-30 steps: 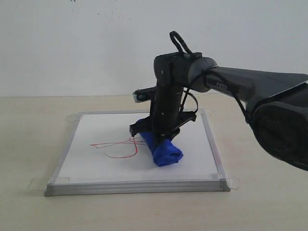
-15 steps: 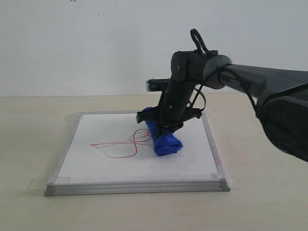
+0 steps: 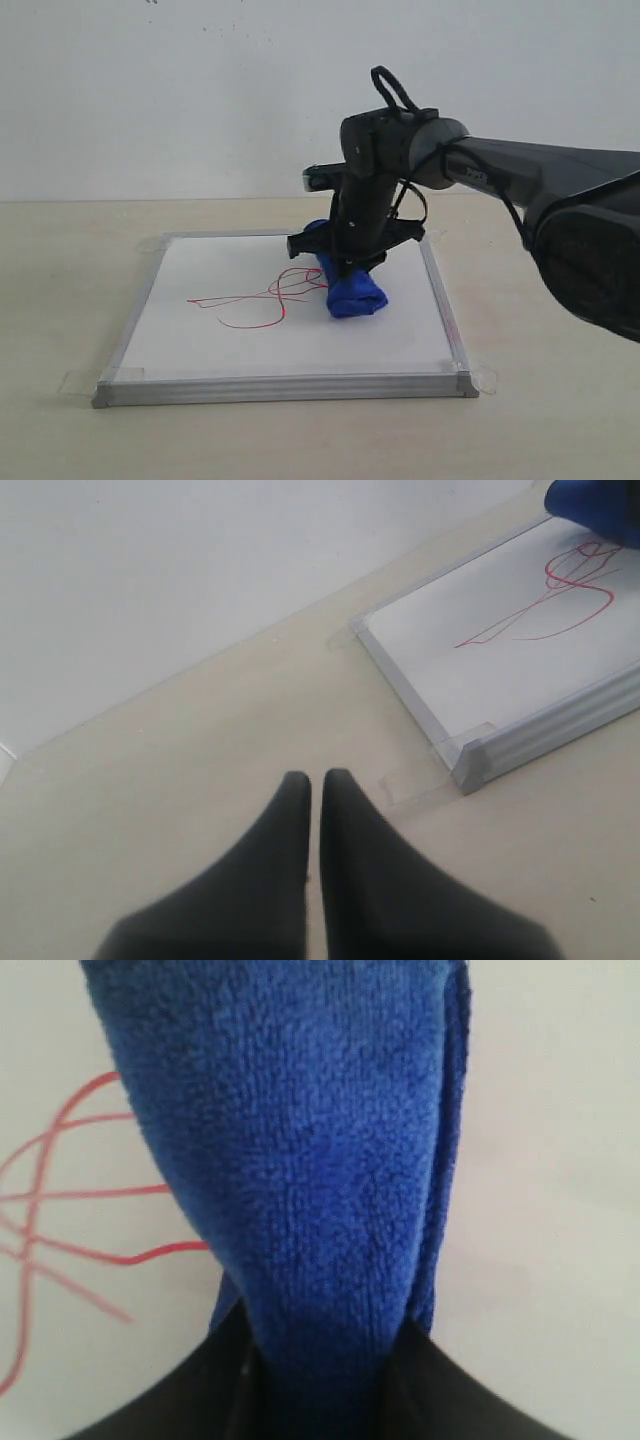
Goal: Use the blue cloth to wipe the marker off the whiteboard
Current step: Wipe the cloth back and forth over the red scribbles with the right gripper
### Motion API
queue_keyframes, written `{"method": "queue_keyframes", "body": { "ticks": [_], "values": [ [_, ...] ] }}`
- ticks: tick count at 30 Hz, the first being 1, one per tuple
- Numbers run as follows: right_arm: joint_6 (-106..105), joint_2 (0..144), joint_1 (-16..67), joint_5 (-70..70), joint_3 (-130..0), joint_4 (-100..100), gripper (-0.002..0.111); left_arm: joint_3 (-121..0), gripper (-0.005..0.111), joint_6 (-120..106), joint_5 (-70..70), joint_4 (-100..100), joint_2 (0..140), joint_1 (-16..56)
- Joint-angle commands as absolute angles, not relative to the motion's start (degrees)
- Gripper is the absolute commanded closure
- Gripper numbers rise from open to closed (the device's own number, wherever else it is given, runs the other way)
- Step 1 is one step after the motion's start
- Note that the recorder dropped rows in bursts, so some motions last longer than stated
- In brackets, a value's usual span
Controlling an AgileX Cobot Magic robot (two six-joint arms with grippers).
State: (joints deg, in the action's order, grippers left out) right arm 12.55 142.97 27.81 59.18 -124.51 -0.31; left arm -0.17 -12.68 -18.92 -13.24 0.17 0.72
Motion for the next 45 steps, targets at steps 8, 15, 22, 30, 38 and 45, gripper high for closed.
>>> {"method": "queue_keyframes", "body": {
  "ticks": [8, 15, 22, 30, 38, 45],
  "values": [
    [6.1, 143.6, 26.9, 55.7, -124.1, 12.1, 0.108, 0.0, 0.103, -13.0, -18.8, -13.3, 0.0, 0.6],
    [-8.1, 143.6, 29.3, 54.0, -124.1, 19.0, 0.108, 0.0, 0.103, -13.0, -18.8, -13.3, 0.0, 0.6],
    [10.4, 143.6, 29.1, 57.2, -124.1, -3.2, 0.108, 0.0, 0.103, -13.0, -18.8, -13.3, 0.0, 0.6],
    [15.0, 143.6, 27.1, 56.2, -124.1, -11.1, 0.108, 0.0, 0.103, -13.0, -18.8, -13.3, 0.0, 0.6],
    [-9.1, 144.0, 27.0, 50.5, -124.2, 17.3, 0.108, 0.0, 0.103, -13.0, -18.8, -13.1, 0.0, 0.6],
    [-3.8, 146.5, 26.8, 53.1, -124.7, 9.8, 0.108, 0.0, 0.103, -13.0, -18.8, -13.1, 0.0, 0.6]
  ]
}}
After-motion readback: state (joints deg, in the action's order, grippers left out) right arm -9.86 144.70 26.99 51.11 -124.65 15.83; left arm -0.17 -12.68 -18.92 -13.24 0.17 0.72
